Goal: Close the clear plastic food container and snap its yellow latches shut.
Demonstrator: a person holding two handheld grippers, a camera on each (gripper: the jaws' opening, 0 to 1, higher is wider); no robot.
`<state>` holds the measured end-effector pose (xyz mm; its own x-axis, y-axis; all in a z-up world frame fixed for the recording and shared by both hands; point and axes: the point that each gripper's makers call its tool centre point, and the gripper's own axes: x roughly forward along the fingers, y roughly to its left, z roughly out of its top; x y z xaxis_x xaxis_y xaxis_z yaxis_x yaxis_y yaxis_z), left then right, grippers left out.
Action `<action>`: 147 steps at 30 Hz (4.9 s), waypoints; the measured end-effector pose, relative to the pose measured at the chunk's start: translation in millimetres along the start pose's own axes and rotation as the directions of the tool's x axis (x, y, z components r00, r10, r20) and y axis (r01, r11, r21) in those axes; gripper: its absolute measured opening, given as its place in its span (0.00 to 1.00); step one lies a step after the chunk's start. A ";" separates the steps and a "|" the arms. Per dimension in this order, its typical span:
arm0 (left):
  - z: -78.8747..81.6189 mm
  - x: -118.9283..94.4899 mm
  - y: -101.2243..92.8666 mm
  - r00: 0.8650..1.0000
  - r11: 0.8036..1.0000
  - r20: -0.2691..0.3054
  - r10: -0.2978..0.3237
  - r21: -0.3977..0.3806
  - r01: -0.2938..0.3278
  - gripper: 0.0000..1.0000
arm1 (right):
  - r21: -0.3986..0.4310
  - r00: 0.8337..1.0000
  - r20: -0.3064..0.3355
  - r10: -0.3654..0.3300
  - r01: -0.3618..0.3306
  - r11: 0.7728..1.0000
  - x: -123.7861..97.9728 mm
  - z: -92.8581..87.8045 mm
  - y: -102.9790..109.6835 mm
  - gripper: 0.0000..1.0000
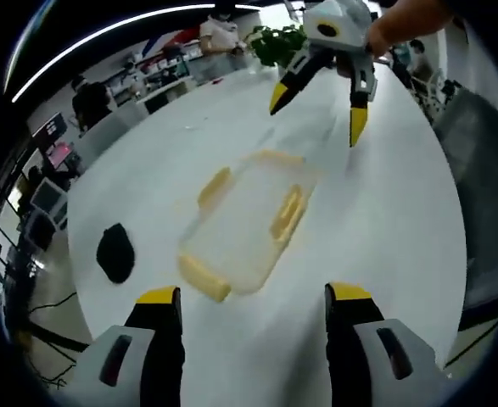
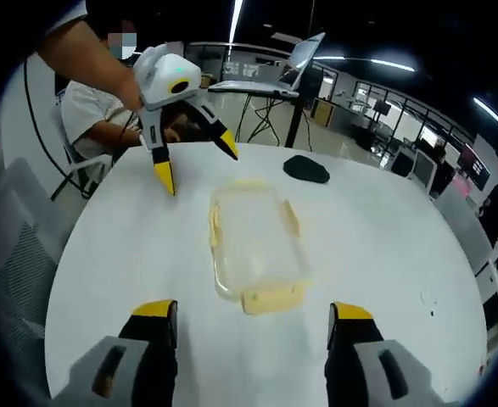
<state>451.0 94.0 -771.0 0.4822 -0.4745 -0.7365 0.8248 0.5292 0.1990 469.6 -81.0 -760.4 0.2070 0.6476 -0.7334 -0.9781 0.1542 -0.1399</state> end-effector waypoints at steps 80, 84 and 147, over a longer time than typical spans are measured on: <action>-4.4 40.4 37.2 0.917 0.879 -0.222 -0.333 0.280 0.387 0.48 | -0.046 0.957 -0.206 0.206 -0.220 0.975 53.7 -13.5 -16.6 0.45; -4.9 37.5 31.8 0.904 0.877 -0.229 -0.361 0.245 0.413 0.43 | -0.058 0.956 -0.201 0.213 -0.229 0.972 53.3 -13.8 -17.2 0.44; 24.2 19.1 30.1 0.896 0.874 -0.370 -0.245 0.315 0.369 0.36 | -0.104 0.946 -0.286 0.155 -0.191 0.976 14.4 -6.8 -17.4 0.35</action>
<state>492.2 83.8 -763.5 0.1210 -0.2942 -0.9480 0.9922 0.0660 0.1062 489.5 -79.4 -773.1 0.0377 0.4225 -0.9056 -0.9966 -0.0509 -0.0652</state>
